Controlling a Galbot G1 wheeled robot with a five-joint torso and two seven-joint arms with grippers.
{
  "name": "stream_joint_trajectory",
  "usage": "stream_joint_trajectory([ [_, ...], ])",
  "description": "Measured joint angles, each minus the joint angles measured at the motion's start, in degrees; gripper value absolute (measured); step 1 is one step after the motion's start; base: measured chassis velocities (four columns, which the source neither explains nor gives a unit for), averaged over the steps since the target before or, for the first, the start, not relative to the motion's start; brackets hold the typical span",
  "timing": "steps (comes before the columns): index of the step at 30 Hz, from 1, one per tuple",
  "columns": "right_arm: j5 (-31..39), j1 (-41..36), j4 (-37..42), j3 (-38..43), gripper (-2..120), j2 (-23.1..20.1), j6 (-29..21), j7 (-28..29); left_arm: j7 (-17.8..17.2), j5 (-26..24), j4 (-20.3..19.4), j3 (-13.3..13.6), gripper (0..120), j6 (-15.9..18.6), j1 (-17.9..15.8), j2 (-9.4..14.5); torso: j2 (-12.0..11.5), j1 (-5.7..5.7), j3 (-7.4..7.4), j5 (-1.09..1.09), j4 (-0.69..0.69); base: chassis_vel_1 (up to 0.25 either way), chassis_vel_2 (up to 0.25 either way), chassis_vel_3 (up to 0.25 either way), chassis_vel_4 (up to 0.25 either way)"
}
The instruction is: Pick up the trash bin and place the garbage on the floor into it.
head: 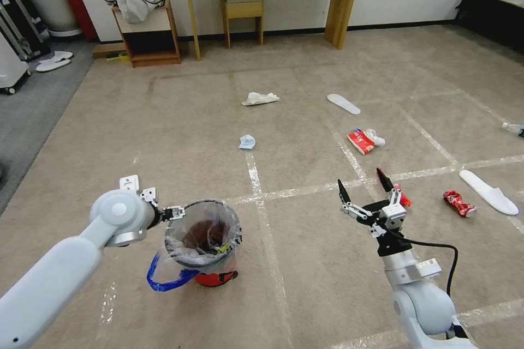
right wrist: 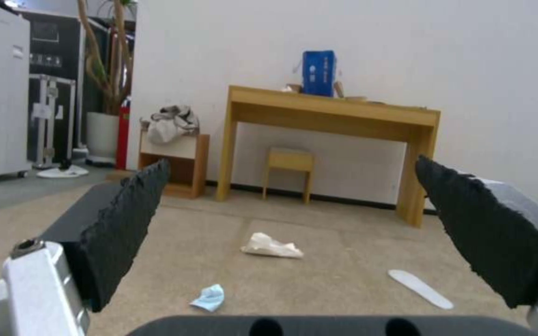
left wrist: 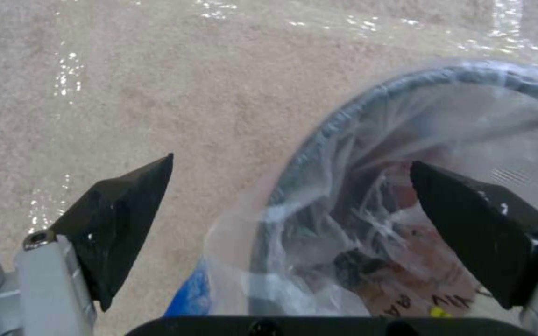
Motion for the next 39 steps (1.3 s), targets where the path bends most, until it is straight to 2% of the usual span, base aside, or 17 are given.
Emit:
stream_joint_trajectory([
  [8, 0.03, -0.01, -0.09, 0.09, 100, 0.09, 0.33, 0.01, -0.49, -0.57, 2.87, 2.22, 100, -0.03, -1.92, -0.67, 0.0, 0.0, -0.01, 0.0, 0.0, 0.0, 0.0, 0.0, 0.0],
  [11, 0.01, -0.09, -0.05, 0.05, 100, 0.4, 0.33, 0.01, -0.71, -0.69, 5.16, 3.05, 100, -0.05, -2.98, -1.68, 0.0, 0.0, -0.01, 0.0, 0.01, 0.0, 0.0, 0.0, 0.0],
  [18, -0.08, -0.12, 0.23, -0.07, 100, 0.77, 0.33, 0.06, -0.72, -1.2, 7.06, 4.68, 100, -0.06, -4.08, -3.09, 0.0, 0.0, -0.01, 0.0, 0.01, 0.0, 0.0, 0.0, 0.0],
  [20, -0.08, -0.19, 0.45, -0.04, 100, 0.83, 0.34, 0.16, -0.85, -1.03, 8.39, 5.67, 100, -0.06, -4.73, -4.28, 0.0, 0.0, -0.01, -0.01, 0.0, 0.0, 0.0, 0.0, 0.0],
  [30, -0.12, -1.05, 1.47, 0.39, 100, 0.74, 0.88, 0.25, -1.45, -1.46, 13.63, 7.12, 100, -0.07, -6.55, -6.82, 0.0, 0.0, -0.01, 0.0, 0.0, 0.0, 0.0, 0.0, 0.0],
  [39, -0.29, -1.45, 1.65, 0.58, 100, 0.77, 1.19, 0.34, -1.41, -1.28, 15.32, 7.25, 100, -0.08, -6.55, -7.64, 0.0, 0.0, -0.01, 0.0, 0.0, 0.0, 0.0, 0.0, 0.0],
])
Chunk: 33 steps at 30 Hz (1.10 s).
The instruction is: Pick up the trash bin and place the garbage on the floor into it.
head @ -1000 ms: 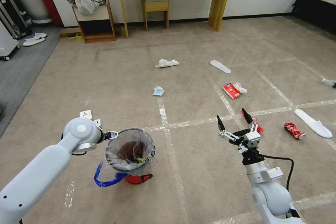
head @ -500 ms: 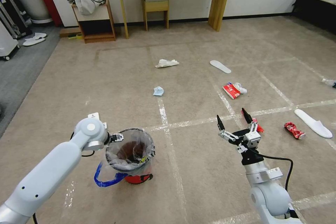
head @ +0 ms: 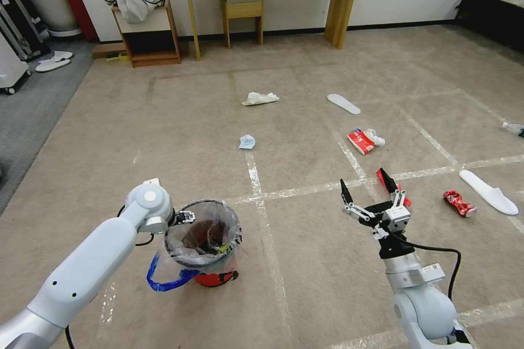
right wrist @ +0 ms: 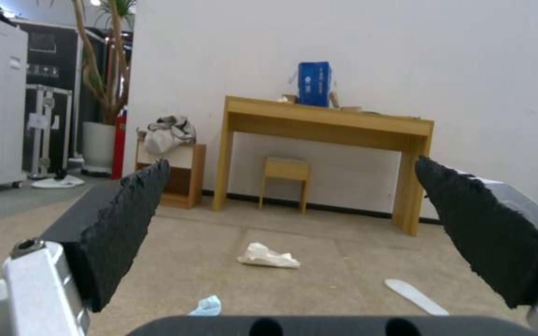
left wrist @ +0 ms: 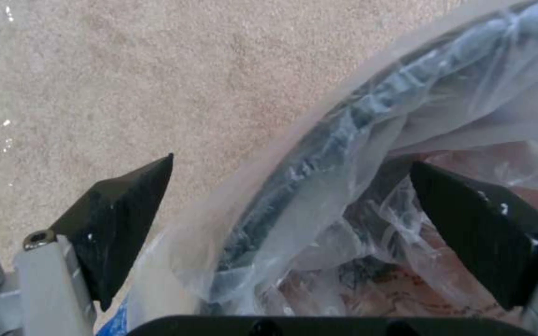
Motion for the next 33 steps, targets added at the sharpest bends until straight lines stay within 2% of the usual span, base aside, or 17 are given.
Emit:
stream_joint_trajectory([
  [8, -0.35, -0.24, 0.41, -0.02, 100, 0.24, 0.1, 0.19, -0.19, -0.65, 0.95, 0.32, 97, 0.0, 0.34, -0.22, 0.0, 0.0, 0.0, 0.0, 0.0, 0.0, 0.0, 0.0, 0.0],
  [10, -0.42, -0.4, 0.69, 0.07, 100, 0.25, 0.1, 0.31, -1.09, -1.47, 1.01, 0.36, 88, 0.0, 0.6, -0.52, 0.0, 0.0, 0.0, 0.0, 0.0, 0.0, 0.0, 0.0, 0.0],
  [11, -0.42, -0.4, 0.69, 0.07, 100, 0.25, 0.1, 0.31, -1.09, -1.47, 1.01, 0.36, 88, 0.0, 0.6, -0.52, 0.0, 0.0, 0.0, 0.0, 0.0, 0.0, 0.0, 0.0, 0.0],
  [13, -0.51, -0.64, 0.99, 0.28, 100, 0.22, 0.11, 0.42, -2.13, -2.65, 0.92, 0.45, 79, 0.0, 0.98, -0.78, 0.0, 0.0, 0.0, 0.0, 0.0, 0.0, 0.0, 0.0, 0.0],
  [14, -0.51, -0.64, 0.99, 0.28, 100, 0.22, 0.11, 0.42, -2.13, -2.65, 0.92, 0.45, 79, 0.0, 0.98, -0.78, 0.0, 0.0, 0.0, 0.0, 0.0, 0.0, 0.0, 0.0, 0.0],
  [15, -0.55, -0.9, 1.26, 0.54, 100, 0.2, 0.13, 0.54, -2.62, -3.04, 0.56, 0.56, 71, 0.0, 1.26, -0.79, 0.01, -0.01, -0.01, 0.04, 0.0, 0.0, 0.0, 0.0, 0.0],
  [16, -0.55, -0.9, 1.26, 0.54, 100, 0.2, 0.13, 0.54, -2.62, -3.04, 0.56, 0.56, 71, 0.0, 1.26, -0.79, 0.01, -0.01, -0.01, 0.04, 0.0, 0.0, 0.0, 0.0, 0.0],
  [18, -0.55, -1.49, 1.83, 0.99, 100, 0.18, 0.21, 0.64, -3.06, -3.66, -0.09, 0.55, 57, 0.0, 1.78, -0.72, 0.02, -0.01, -0.01, 0.06, 0.02, 0.0, 0.0, 0.0, 0.0],
  [19, -0.55, -1.49, 1.83, 0.99, 100, 0.18, 0.21, 0.64, -3.06, -3.66, -0.09, 0.55, 57, 0.0, 1.78, -0.72, 0.02, -0.01, -0.01, 0.06, 0.02, 0.0, 0.0, 0.0, 0.0],
  [22, -0.55, -1.8, 2.11, 1.19, 100, 0.14, 0.26, 0.7, -3.61, -4.67, -0.59, 0.72, 48, 0.0, 1.95, -0.38, 0.02, -0.01, -0.01, 0.04, 0.02, 0.0, 0.0, 0.0, 0.0],
  [23, -0.55, -1.92, 2.26, 1.28, 100, 0.13, 0.27, 0.79, -3.75, -5.22, -0.83, 0.78, 41, 0.0, 2.0, -0.22, 0.02, -0.02, -0.01, 0.03, 0.02, 0.0, 0.0, 0.0, 0.0],
  [24, -0.55, -1.92, 2.26, 1.28, 100, 0.13, 0.27, 0.79, -3.75, -5.22, -0.83, 0.78, 41, 0.0, 2.0, -0.22, 0.02, -0.02, -0.01, 0.03, 0.02, 0.0, 0.0, 0.0, 0.0],
  [26, -0.55, -2.17, 2.39, 1.34, 100, 0.3, 0.27, 1.0, -3.81, -6.2, -1.43, 0.68, 29, 0.0, 2.33, 0.15, 0.02, -0.01, -0.01, 0.02, 0.02, 0.0, 0.0, 0.0, 0.0],
  [27, -0.55, -2.17, 2.39, 1.34, 100, 0.3, 0.27, 1.0, -3.81, -6.2, -1.43, 0.68, 29, 0.0, 2.33, 0.15, 0.02, -0.01, -0.01, 0.02, 0.02, 0.0, 0.0, 0.0, 0.0],
  [28, -0.57, -2.3, 2.4, 1.35, 100, 0.43, 0.27, 1.06, -3.81, -6.3, -1.84, 0.67, 22, 0.0, 2.66, 0.48, 0.02, -0.01, -0.01, 0.0, 0.02, 0.0, 0.0, 0.0, 0.0],
  [32, -0.6, -2.47, 2.38, 1.29, 100, 0.56, 0.36, 1.15, -3.89, -6.26, -2.22, 0.52, 12, 0.0, 3.25, 0.97, 0.02, -0.01, 0.0, 0.01, 0.0, 0.0, 0.0, 0.0, 0.0],
  [33, -0.61, -2.5, 2.38, 1.26, 100, 0.58, 0.36, 1.18, -3.9, -6.24, -2.45, 0.24, 5, 0.0, 3.58, 1.16, 0.01, -0.01, 0.0, 0.01, 0.0, 0.0, 0.0, 0.0, 0.0],
])
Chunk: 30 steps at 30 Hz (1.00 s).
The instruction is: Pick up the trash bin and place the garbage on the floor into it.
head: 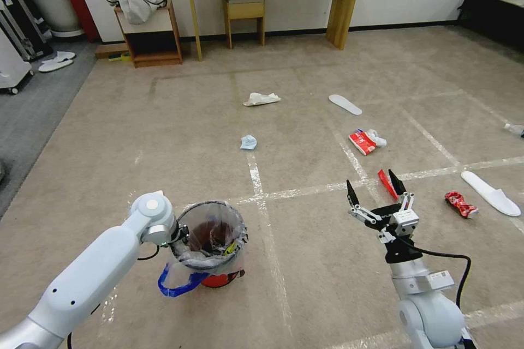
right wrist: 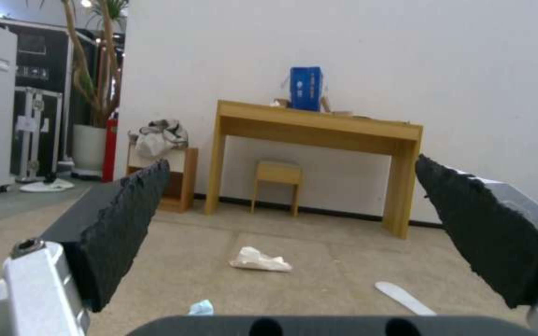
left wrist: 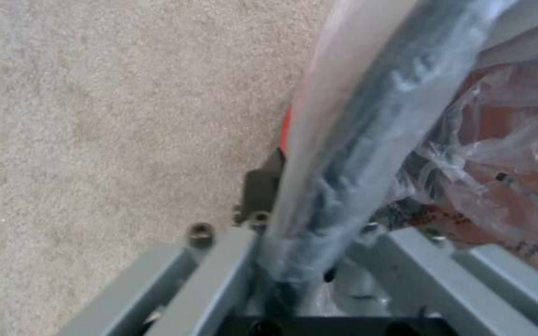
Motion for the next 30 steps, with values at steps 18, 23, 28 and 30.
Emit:
stream_joint_trajectory([
  [18, 0.2, 0.56, -0.56, -0.38, 100, 0.1, -0.24, 0.87, -1.95, -1.34, -5.43, -5.19, 0, -1.88, 4.89, 1.93, -0.03, 0.02, 0.02, -0.01, 0.0, 0.0, 0.0, 0.0, 0.0],
  [23, 0.94, 0.59, -0.25, -0.12, 100, 0.25, -0.24, 1.38, -3.21, -1.63, -11.06, -8.34, 0, -3.98, 6.52, 2.7, -0.02, 0.01, 0.01, -0.02, 0.0, 0.0, 0.0, 0.0, 0.0],
  [28, 0.82, 1.11, -0.82, 0.42, 100, 0.51, -0.2, 2.53, -7.18, -6.18, -22.23, -12.4, 0, -7.09, 7.62, 5.66, -0.02, 0.01, 0.0, 0.01, -0.01, 0.0, 0.0, 0.0, 0.0],
  [30, 0.62, 1.23, -0.89, 0.46, 100, 0.71, -0.36, 2.88, -8.35, -6.97, -24.34, -13.43, 0, -7.58, 8.25, 6.47, -0.02, 0.01, 0.0, 0.01, -0.01, 0.0, 0.0, 0.0, 0.0],
])
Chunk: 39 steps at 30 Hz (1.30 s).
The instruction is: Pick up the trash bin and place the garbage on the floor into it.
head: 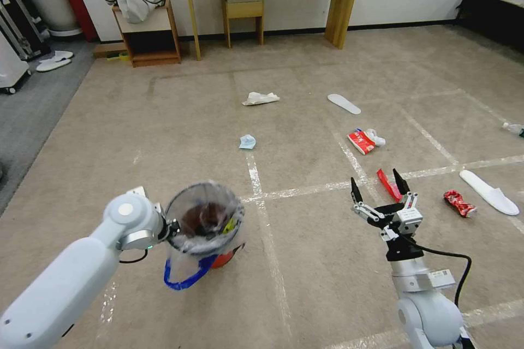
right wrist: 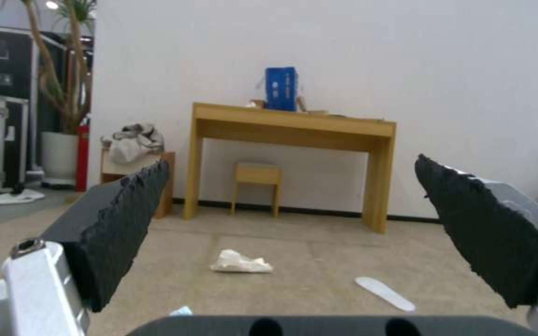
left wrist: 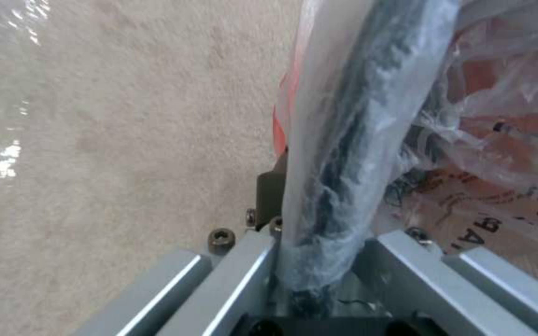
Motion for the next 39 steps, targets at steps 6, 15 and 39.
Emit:
stream_joint_trajectory([
  [6, -1.13, 0.59, -0.7, -0.22, 100, 0.82, -0.31, 1.07, -2.89, -3.23, -5.97, -5.92, 0, -1.85, 3.02, 3.35, 0.01, 0.0, 0.0, -0.02, 0.02, 0.0, 0.0, 0.0, 0.0],
  [15, -3.27, 0.5, -0.75, -0.59, 100, 2.93, -0.12, 1.39, -6.79, -9.94, -10.86, -14.87, 0, -3.07, 7.74, 6.86, 0.01, 0.0, 0.0, -0.02, 0.01, 0.0, 0.0, 0.0, 0.0],
  [39, -3.73, 0.54, -1.17, -2.52, 100, 1.94, 1.96, -3.74, -7.09, -5.89, -11.87, -21.78, 0, -1.83, 16.22, 4.39, 0.01, 0.0, 0.0, -0.01, 0.01, 0.0, 0.0, 0.0, 0.0],
])
